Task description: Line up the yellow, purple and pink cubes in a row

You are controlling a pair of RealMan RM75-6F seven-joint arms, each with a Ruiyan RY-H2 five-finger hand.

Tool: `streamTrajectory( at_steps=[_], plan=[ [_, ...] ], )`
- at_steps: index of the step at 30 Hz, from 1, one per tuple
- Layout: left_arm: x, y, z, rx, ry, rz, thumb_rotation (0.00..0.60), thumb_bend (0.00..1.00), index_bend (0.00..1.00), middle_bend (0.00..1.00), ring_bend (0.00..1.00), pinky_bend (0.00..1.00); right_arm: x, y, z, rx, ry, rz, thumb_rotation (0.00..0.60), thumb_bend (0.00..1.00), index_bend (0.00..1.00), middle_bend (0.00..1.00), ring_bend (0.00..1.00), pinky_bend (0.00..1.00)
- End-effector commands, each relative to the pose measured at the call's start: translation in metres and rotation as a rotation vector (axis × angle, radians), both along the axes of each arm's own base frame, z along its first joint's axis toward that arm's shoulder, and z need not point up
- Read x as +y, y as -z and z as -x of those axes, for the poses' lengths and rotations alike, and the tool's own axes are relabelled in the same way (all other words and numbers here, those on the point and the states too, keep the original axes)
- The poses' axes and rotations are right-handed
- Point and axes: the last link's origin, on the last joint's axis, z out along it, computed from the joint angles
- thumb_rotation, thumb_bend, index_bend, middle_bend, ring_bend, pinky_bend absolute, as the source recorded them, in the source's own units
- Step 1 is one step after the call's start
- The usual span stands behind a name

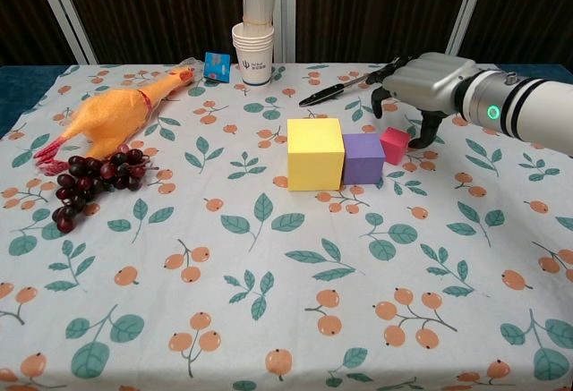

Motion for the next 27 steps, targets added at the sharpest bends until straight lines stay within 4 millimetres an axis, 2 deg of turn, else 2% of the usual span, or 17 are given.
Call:
streamTrajectory(
  at_steps=[1,9,15,20,27],
  plan=[
    [0.000,0.000,0.000,0.000,-0.001,0.002,0.600,0.12,0.22,0.15,0.12,0.08,0.001,0.004,0.000,-0.004,-0.017,-0.012,0.600,0.16,0.30,0.03,0.00,0.00],
    [0.000,0.000,0.000,-0.001,-0.003,0.004,0.600,0.12,0.22,0.15,0.12,0.08,0.005,0.010,0.004,-0.015,-0.039,-0.037,0.600,0.21,0.39,0.06,0.00,0.00],
    [0.000,0.000,0.000,-0.001,0.000,0.001,0.600,0.12,0.22,0.15,0.12,0.08,0.008,0.007,0.011,-0.036,-0.030,-0.026,0.600,0.23,0.46,0.07,0.00,0.00],
    [0.000,0.001,0.001,-0.002,0.001,0.005,0.600,0.12,0.22,0.15,0.12,0.08,0.019,-0.002,0.018,-0.128,0.091,0.002,0.600,0.23,0.50,0.08,0.00,0.00],
    [0.003,0.001,0.000,-0.006,0.019,0.002,0.600,0.12,0.22,0.15,0.12,0.08,0.045,-0.008,0.007,-0.189,0.241,0.022,0.600,0.23,0.51,0.07,0.00,0.00]
  ],
)
